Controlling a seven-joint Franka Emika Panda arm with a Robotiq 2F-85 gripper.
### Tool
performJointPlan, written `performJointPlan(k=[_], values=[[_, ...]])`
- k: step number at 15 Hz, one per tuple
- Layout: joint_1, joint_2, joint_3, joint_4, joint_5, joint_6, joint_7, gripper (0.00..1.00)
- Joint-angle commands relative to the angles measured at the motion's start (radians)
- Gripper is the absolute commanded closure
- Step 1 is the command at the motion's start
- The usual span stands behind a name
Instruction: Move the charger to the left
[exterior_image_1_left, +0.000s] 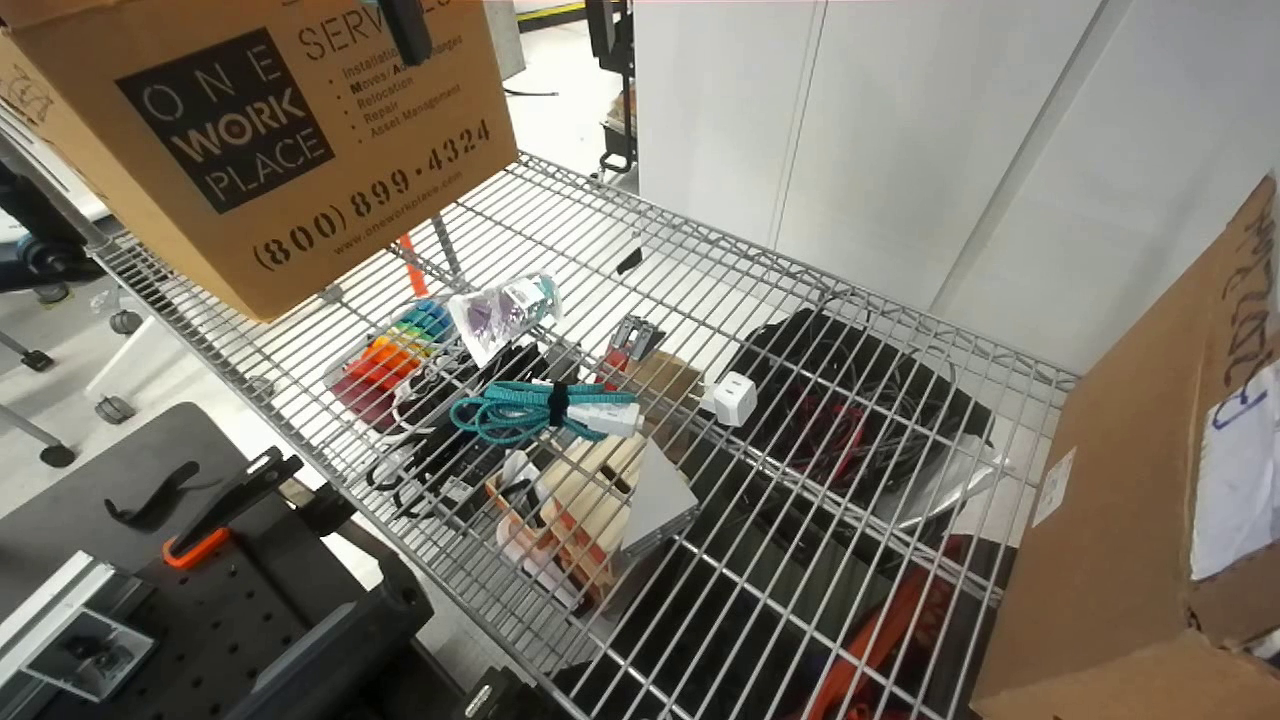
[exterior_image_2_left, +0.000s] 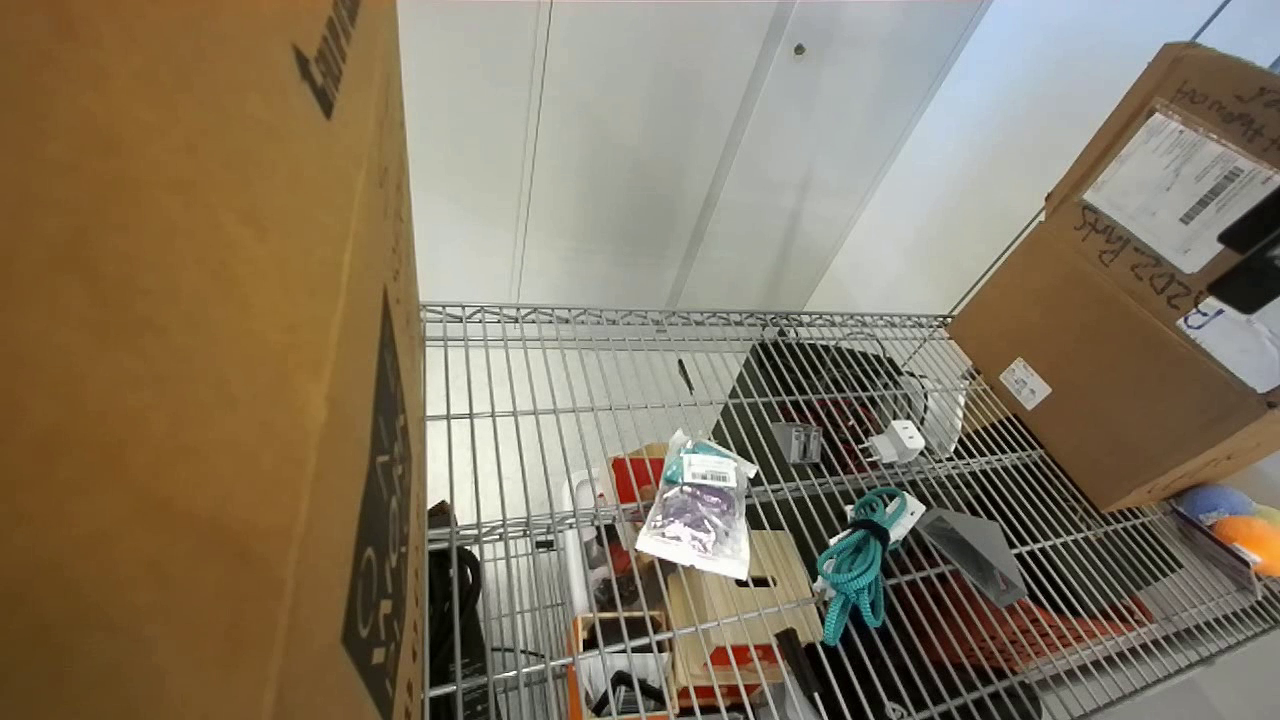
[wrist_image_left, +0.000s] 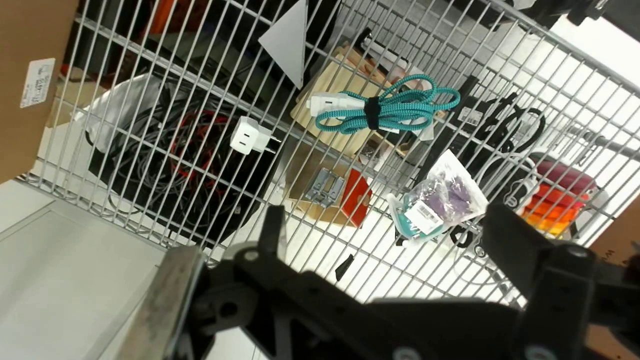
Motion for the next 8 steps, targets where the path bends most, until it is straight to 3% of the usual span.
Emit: performJointPlan(k=[1,8], values=[[-0.015,0.047,0.016,0.035,0.039,0.018,-0.021,0.00],[-0.018,0.184,0.055,0.087,0.177,0.098,0.016,0.00]])
